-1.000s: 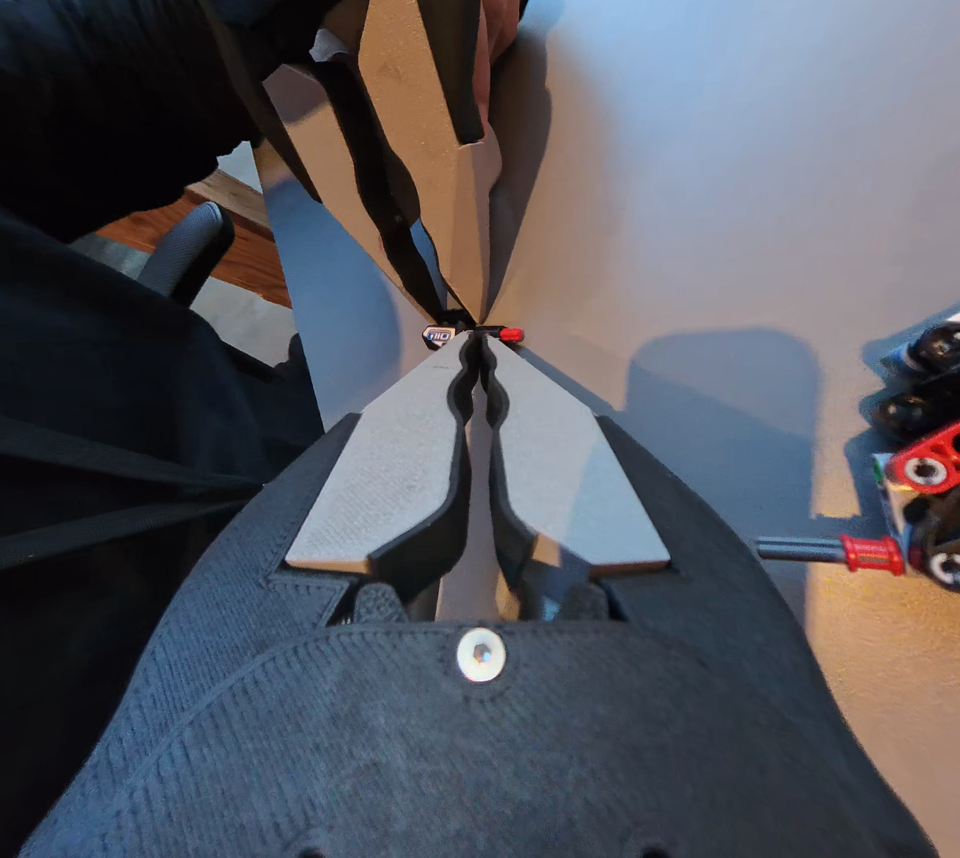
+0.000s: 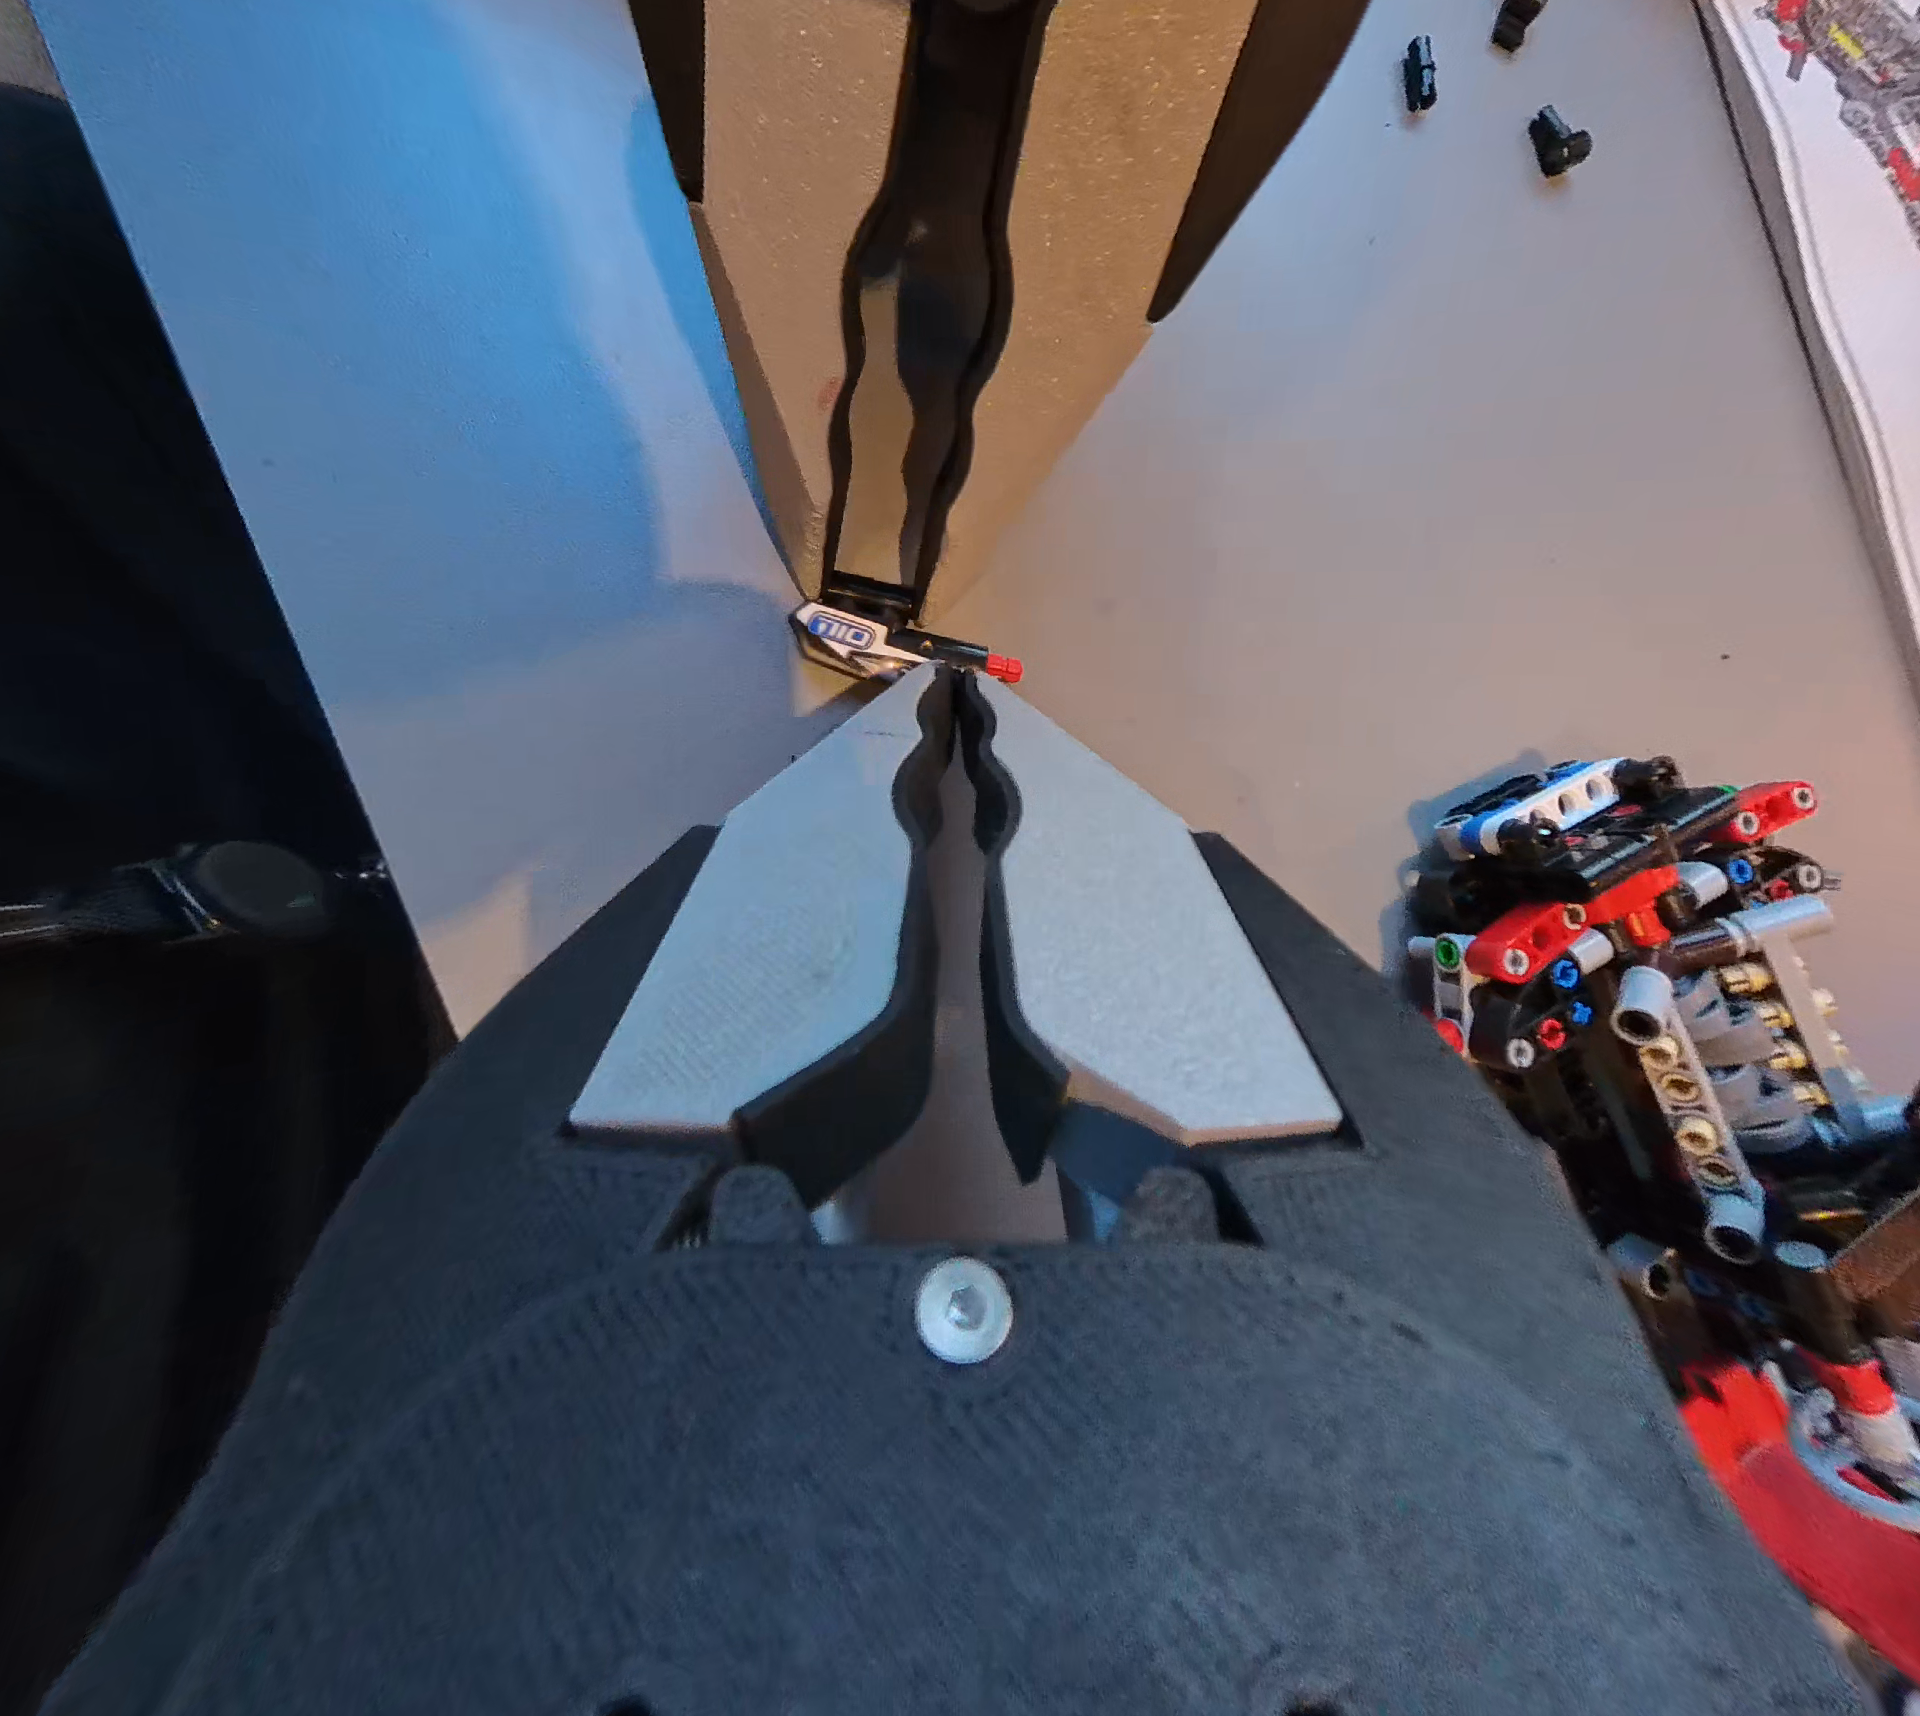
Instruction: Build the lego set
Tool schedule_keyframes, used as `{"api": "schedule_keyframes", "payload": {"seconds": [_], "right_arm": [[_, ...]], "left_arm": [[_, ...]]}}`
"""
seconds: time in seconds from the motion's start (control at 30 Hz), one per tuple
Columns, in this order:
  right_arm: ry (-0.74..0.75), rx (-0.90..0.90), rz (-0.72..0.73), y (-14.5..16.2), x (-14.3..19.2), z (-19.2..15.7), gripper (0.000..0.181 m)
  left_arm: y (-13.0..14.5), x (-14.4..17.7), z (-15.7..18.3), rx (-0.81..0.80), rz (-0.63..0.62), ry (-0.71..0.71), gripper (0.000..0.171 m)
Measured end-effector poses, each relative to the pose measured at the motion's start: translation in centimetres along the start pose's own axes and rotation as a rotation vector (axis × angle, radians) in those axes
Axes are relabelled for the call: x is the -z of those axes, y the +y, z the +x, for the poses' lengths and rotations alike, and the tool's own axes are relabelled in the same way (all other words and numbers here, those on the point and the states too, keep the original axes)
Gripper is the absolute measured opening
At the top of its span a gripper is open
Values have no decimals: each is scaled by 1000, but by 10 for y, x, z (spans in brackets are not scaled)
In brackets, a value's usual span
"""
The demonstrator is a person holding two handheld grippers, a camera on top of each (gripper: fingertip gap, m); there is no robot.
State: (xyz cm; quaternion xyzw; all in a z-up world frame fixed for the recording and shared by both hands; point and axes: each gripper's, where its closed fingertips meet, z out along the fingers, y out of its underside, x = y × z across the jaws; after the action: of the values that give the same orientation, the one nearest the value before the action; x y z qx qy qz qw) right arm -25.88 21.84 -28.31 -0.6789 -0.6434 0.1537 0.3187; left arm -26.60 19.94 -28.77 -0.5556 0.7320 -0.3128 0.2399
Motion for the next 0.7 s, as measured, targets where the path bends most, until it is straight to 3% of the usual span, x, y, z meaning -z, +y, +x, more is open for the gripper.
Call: {"api": "schedule_keyframes", "payload": {"seconds": [0.37, 0.4, 0.5, 0.63, 0.7], "right_arm": [[53, 58, 56, -5, 1, 5, 0], [85, 65, 64, -5, 1, 9, 11], [81, 66, 103, -10, 4, 10, 7], [204, 19, 105, -3, 14, 42, 13], [174, -76, 127, 1, 18, 51, 18]], "left_arm": [[0, 0, 0, -2, 0, 3, 12], [0, 0, 2, -5, 1, 10, 12], [-1, -1, 2, -1, 1, 12, 12], [-1, -1, 2, -1, 1, 12, 13], [-1, -1, 2, -2, 2, 12, 13]]}}
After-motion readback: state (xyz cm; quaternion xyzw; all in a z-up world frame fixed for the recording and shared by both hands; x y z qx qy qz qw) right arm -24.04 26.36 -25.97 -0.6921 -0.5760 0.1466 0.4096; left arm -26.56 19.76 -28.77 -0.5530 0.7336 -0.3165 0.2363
